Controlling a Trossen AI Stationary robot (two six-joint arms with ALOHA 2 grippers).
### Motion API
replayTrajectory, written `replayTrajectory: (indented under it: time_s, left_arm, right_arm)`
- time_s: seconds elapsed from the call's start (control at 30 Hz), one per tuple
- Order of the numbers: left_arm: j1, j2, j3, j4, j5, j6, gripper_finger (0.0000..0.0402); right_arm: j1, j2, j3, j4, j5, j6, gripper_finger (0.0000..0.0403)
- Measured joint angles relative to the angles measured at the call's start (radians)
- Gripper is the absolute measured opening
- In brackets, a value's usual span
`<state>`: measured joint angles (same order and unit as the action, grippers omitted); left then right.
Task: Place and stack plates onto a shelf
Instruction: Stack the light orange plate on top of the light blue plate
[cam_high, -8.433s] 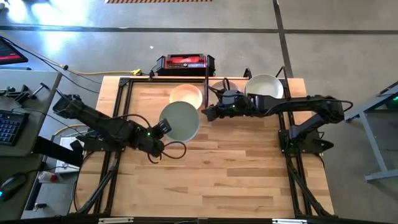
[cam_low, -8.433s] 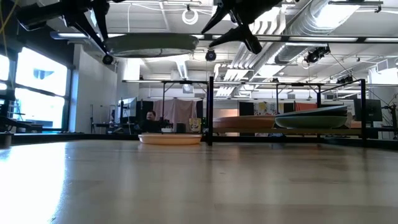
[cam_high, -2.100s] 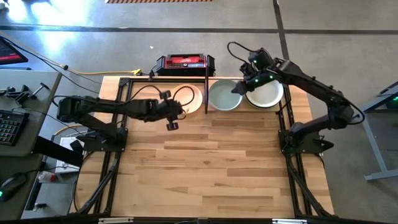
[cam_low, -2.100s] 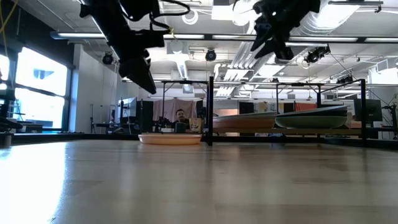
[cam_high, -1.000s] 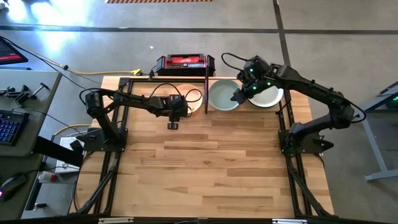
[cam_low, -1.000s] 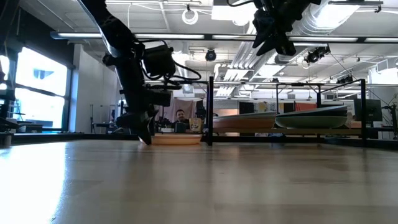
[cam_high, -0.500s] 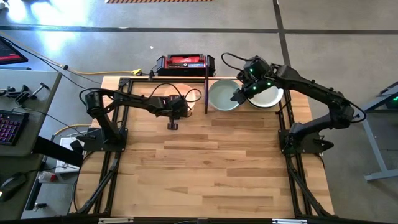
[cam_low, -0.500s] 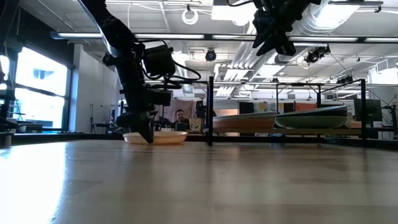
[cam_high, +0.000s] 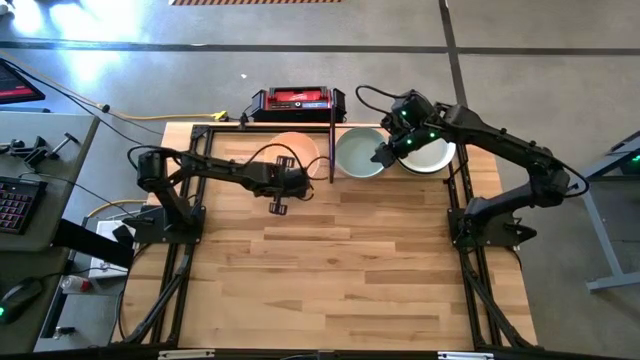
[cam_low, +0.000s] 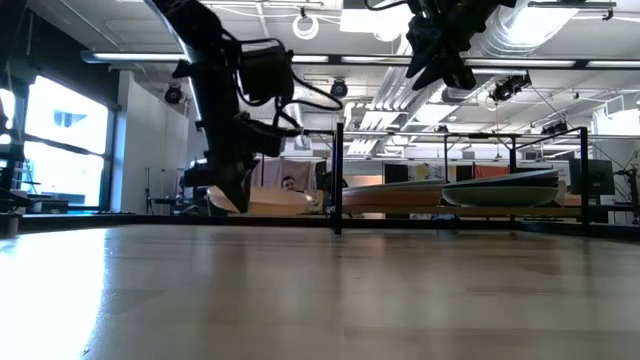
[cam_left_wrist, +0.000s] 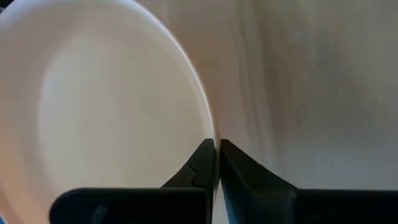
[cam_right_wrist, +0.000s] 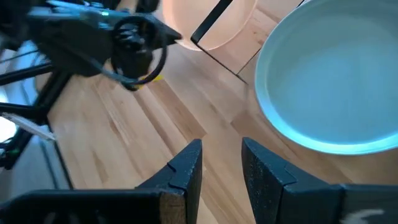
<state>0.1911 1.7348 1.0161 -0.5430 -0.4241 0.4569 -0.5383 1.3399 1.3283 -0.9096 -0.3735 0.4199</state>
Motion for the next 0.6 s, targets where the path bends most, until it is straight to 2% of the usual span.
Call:
replayTrajectory:
  time_s: [0.23,0.6]
  left_arm:
    - [-0.064,0.0,0.119,-0.208,-0.16,0.0,0.0001]
    - [-0.097,-0.032,0.249,-0.495,-0.327,-0.063,0.0001]
  right_arm:
    - [0.047,0.0,0.0,0.0,0.103,-0.028,0.0102]
    - [0.1,0.0,0.0,0.023,0.255,0.017,0.0166]
